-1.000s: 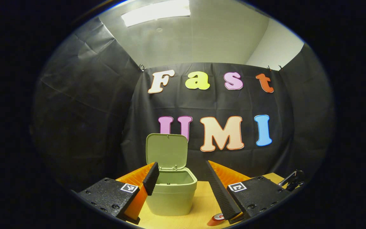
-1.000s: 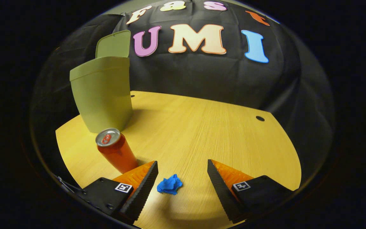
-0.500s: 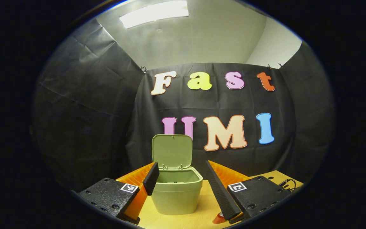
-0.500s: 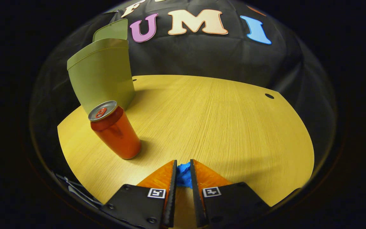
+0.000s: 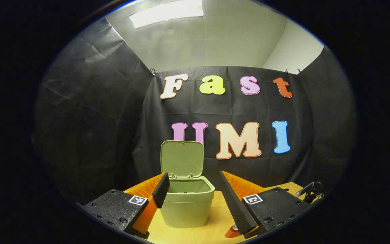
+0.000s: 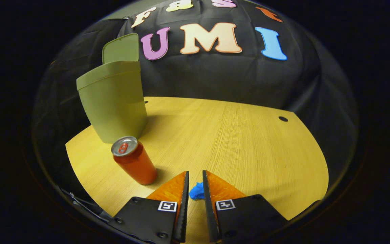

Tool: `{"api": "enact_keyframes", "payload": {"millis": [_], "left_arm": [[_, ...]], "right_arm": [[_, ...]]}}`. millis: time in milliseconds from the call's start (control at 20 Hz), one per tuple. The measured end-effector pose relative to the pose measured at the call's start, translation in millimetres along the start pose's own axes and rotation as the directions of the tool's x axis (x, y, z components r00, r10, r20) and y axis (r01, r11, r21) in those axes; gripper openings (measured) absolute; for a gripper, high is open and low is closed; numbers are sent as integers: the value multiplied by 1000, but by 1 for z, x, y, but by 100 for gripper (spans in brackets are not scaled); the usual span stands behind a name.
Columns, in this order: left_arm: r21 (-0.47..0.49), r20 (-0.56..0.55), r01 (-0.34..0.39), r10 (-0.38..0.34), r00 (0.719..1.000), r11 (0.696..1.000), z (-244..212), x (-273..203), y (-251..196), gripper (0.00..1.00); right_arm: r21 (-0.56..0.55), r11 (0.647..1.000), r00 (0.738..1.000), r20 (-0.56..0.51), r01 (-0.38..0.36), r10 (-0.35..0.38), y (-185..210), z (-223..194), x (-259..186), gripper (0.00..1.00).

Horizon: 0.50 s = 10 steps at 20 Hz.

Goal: Press the lid of the desktop garbage bin to open it, pick up the crumpled paper on the desktop and throw it into the bin, then pick up the pop can on the desktop and drop it into the bin, and finally close the garbage bin lid.

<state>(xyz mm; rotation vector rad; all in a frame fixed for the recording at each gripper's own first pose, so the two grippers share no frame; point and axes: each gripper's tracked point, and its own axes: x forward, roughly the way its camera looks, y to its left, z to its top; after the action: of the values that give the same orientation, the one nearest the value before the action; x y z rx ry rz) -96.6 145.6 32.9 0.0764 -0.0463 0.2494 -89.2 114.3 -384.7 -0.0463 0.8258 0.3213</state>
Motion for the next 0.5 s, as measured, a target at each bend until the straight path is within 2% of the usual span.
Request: {"api": "enact_keyframes", "payload": {"millis": [50, 100, 200, 250, 300, 500], "left_arm": [[-5, 0, 4, -4, 1000, 1000, -2, 0, -1, 87], [-9, -3, 5, -5, 1000, 1000, -1, 1, -1, 87], [-7, -1, 8, -8, 1000, 1000, -1, 2, -1, 87], [-2, -1, 8, -8, 1000, 1000, -1, 2, 0, 87], [3, -2, 6, -6, 1000, 1000, -2, 3, 1, 87], [0, -7, 1, -1, 1000, 1000, -3, 4, 3, 87]], "right_arm": [[-11, 1000, 1000, -9, 11, -12, -4, -2, 2, 24], [-7, 1000, 999, -26, 28, -28, -7, -8, 5, 27], [12, 998, 997, -44, 58, -57, -16, -14, 9, 27], [24, 998, 997, -62, 53, -51, -15, -18, 10, 24], [37, 998, 996, -83, 46, -43, -13, -24, 13, 27], [59, 997, 988, -147, 53, -44, -13, -43, 24, 25]]}}
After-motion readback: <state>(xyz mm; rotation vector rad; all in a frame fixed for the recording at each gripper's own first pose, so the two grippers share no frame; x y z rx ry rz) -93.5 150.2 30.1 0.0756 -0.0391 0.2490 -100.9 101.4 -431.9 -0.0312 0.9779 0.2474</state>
